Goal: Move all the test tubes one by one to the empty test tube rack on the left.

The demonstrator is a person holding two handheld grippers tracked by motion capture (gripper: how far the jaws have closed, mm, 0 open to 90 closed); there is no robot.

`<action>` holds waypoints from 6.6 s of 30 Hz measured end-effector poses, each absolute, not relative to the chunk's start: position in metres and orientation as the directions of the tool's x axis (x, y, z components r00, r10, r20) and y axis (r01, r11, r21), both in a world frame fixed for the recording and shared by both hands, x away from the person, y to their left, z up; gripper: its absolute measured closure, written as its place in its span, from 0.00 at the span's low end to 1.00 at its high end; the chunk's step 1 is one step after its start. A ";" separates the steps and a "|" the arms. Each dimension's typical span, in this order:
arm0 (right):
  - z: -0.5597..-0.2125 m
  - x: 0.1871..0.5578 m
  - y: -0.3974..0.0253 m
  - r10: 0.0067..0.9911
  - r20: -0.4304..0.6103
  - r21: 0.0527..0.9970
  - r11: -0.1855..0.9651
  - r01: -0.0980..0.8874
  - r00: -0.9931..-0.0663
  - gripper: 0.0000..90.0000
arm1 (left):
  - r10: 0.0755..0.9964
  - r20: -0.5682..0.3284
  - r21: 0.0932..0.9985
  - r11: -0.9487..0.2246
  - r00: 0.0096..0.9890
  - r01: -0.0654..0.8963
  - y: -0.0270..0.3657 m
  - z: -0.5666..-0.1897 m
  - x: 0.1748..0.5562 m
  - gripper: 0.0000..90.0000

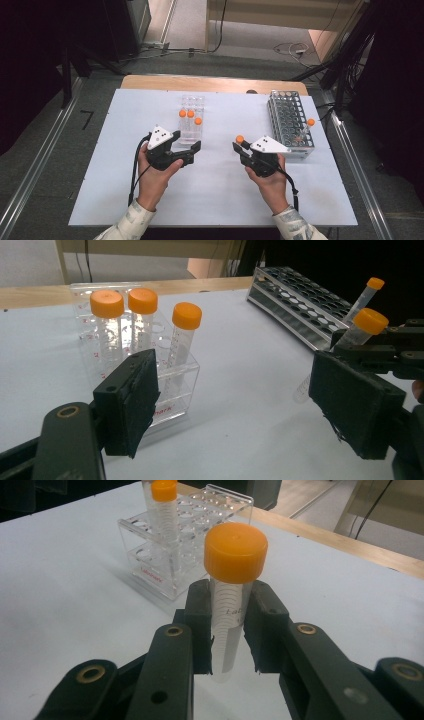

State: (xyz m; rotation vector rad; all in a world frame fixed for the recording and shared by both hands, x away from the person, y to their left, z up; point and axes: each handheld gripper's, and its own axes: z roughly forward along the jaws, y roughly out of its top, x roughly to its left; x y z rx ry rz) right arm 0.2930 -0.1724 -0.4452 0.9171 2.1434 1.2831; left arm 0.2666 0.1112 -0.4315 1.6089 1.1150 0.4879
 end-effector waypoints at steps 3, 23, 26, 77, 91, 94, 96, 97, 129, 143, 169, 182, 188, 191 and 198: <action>-0.446 0.292 -0.169 0.742 -0.058 0.890 0.341 0.301 -0.668 0.79 | 0.848 -0.220 0.912 0.003 0.482 0.411 0.111 -0.431 0.266 0.22; -0.452 0.285 -0.151 0.701 -0.065 0.879 0.377 0.291 -0.710 0.79 | 0.833 -0.218 0.912 -0.011 0.508 0.410 0.103 -0.432 0.264 0.22; -0.452 0.284 -0.148 0.695 -0.066 0.879 0.380 0.288 -0.716 0.79 | 0.832 -0.216 0.912 -0.014 0.511 0.409 0.102 -0.432 0.263 0.22; -0.457 0.270 -0.112 0.609 -0.047 0.872 0.412 0.264 -0.792 0.79 | 0.767 -0.120 0.925 -0.145 0.631 0.352 0.067 -0.441 0.249 0.66; -0.455 0.270 -0.114 0.607 -0.002 0.871 0.391 0.296 -0.795 0.47 | 0.769 -0.110 0.929 -0.145 0.629 0.340 0.067 -0.438 0.253 0.78; -0.454 0.271 -0.117 0.610 0.013 0.868 0.386 0.311 -0.792 0.35 | 0.778 -0.122 0.930 -0.128 0.617 0.346 0.073 -0.436 0.257 0.78; -0.454 0.272 -0.119 0.615 0.010 0.869 0.385 0.312 -0.788 0.31 | 0.784 -0.134 0.929 -0.113 0.605 0.352 0.075 -0.435 0.259 0.78; -0.454 0.272 -0.120 0.616 0.012 0.868 0.385 0.314 -0.788 0.30 | 0.787 -0.144 0.927 -0.104 0.600 0.359 0.077 -0.434 0.261 0.78; -0.452 0.281 -0.143 0.652 0.048 0.866 0.351 0.356 -0.757 0.32 | 0.892 -0.139 0.950 -0.003 0.430 0.314 0.119 -0.388 0.317 0.78; -0.451 0.280 -0.144 0.652 0.048 0.868 0.348 0.354 -0.757 0.32 | 0.903 -0.140 0.946 0.001 0.405 0.323 0.117 -0.395 0.328 0.78; -0.452 0.280 -0.143 0.647 0.044 0.864 0.358 0.354 -0.761 0.33 | 0.923 -0.086 0.927 -0.064 0.374 0.370 0.107 -0.429 0.334 0.78; -0.452 0.280 -0.144 0.651 0.041 0.864 0.358 0.354 -0.758 0.33 | 0.923 -0.094 0.922 -0.060 0.372 0.382 0.106 -0.429 0.329 0.64; -0.451 0.281 -0.147 0.657 0.043 0.866 0.352 0.356 -0.753 0.33 | 0.928 -0.137 0.918 -0.013 0.347 0.397 0.111 -0.435 0.319 0.50; -0.451 0.282 -0.148 0.661 0.041 0.867 0.350 0.356 -0.749 0.33 | 0.921 -0.168 0.915 0.014 0.351 0.402 0.115 -0.438 0.311 0.44; -0.449 0.286 -0.160 0.688 0.038 0.868 0.337 0.365 -0.725 0.33 | 0.904 -0.208 0.905 0.033 0.373 0.424 0.117 -0.445 0.292 0.28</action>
